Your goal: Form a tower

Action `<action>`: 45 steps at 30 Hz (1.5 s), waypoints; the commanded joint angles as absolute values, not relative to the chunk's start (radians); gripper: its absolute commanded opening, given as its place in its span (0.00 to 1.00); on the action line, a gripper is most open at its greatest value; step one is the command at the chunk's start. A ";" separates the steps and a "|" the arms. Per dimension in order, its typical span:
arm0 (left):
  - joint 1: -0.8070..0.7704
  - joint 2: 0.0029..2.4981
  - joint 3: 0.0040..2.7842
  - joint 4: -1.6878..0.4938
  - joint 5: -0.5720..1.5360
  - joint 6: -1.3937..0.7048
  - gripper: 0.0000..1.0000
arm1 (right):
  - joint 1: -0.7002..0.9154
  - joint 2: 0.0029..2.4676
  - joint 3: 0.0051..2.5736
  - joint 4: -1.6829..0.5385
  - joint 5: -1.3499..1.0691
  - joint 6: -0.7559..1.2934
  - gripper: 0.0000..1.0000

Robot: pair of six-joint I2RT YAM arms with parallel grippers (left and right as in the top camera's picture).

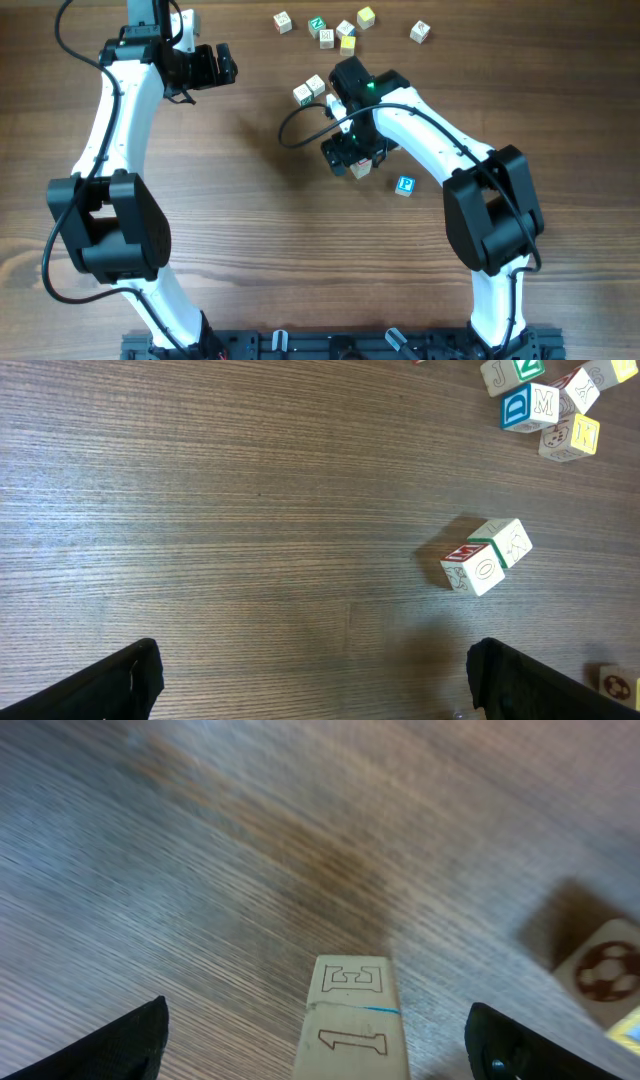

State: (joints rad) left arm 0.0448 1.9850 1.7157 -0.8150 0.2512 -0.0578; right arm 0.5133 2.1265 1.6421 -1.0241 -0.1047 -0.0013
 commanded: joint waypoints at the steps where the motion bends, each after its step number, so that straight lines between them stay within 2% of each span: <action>1: 0.042 1.992 1.719 -0.813 0.249 -0.060 1.00 | 0.511 2.153 1.613 -1.020 -0.120 0.011 0.95; 4: 0.042 1.992 1.719 -0.813 0.249 -0.060 1.00 | 0.511 2.152 1.613 -1.014 -0.121 0.012 0.94; 10: 0.042 1.992 1.719 -0.813 0.249 -0.060 1.00 | 0.511 2.153 1.613 -1.011 -0.120 0.029 0.84; 17: 0.042 1.992 1.719 -0.813 0.249 -0.060 1.00 | 0.511 2.153 1.613 -1.005 -0.120 0.028 0.83; 21: 0.042 1.992 1.719 -0.813 0.249 -0.060 1.00 | 0.511 2.153 1.611 -0.995 -0.112 0.028 0.88; 35: 0.042 1.992 1.719 -0.813 0.249 -0.060 1.00 | 0.511 2.171 1.608 -0.981 -0.112 0.028 0.90; 41: 0.042 1.992 1.719 -0.813 0.249 -0.060 1.00 | 0.511 2.190 1.608 -0.978 -0.112 0.029 0.88; 45: 0.042 1.992 1.719 -0.813 0.249 -0.060 1.00 | 0.511 2.190 1.608 -0.981 -0.112 0.029 0.80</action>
